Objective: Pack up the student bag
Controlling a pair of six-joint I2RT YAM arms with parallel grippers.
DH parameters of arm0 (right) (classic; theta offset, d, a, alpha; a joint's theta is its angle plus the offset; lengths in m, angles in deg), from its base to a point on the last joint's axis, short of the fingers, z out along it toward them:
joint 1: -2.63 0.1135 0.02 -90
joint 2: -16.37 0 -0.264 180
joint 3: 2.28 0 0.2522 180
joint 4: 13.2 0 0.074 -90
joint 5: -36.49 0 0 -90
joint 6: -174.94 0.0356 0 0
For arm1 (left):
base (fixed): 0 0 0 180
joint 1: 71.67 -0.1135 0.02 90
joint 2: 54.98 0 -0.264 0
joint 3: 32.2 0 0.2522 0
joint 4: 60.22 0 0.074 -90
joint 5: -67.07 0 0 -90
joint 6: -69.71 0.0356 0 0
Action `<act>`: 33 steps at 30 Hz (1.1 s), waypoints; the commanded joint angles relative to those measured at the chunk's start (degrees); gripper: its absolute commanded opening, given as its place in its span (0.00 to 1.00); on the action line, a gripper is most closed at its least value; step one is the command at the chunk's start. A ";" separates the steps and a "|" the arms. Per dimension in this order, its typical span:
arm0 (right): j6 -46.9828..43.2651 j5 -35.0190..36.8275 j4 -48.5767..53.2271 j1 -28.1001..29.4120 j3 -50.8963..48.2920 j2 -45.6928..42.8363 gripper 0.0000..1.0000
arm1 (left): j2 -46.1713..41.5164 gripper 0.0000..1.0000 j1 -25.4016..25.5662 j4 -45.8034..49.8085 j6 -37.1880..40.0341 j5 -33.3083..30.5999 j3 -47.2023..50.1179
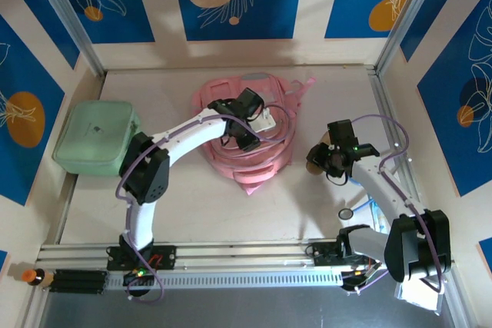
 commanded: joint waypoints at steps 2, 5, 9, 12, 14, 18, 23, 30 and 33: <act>0.57 -2.66 -1.67 -0.69 -0.38 -1.21 0.43 | 1.61 0.31 -0.01 3.59 0.19 -6.54 -4.32; 0.17 -3.26 -2.29 -0.84 -0.63 -2.04 0.43 | 0.66 0.14 0.70 5.99 -2.89 -9.26 -7.85; -1.16 -8.37 -6.57 -0.99 -1.74 -3.61 0.44 | -3.41 0.00 0.84 2.78 -4.45 -9.01 -6.46; -1.94 -14.20 -10.61 -0.66 -2.51 -4.41 0.44 | -6.18 0.00 0.90 0.38 -6.66 -8.21 -6.04; -1.51 -17.67 -13.35 -0.29 -2.99 -4.99 0.44 | -7.96 0.00 0.87 -1.27 -8.60 -7.13 -6.13; 0.96 -23.32 -18.95 1.14 -3.32 -6.03 0.45 | -11.45 0.00 0.83 -5.29 -14.57 -8.35 -6.59; 5.81 -30.02 -26.22 3.79 -1.18 -3.16 0.44 | -13.00 0.00 1.53 -6.07 -19.04 -6.36 -9.49; 9.83 -29.11 -31.48 10.78 4.10 4.54 0.44 | -12.15 0.00 3.00 -5.04 -22.16 -4.29 -12.70; 11.70 -25.19 -28.81 11.58 6.68 8.04 0.43 | -11.72 0.00 3.00 -4.97 -23.38 -4.78 -13.30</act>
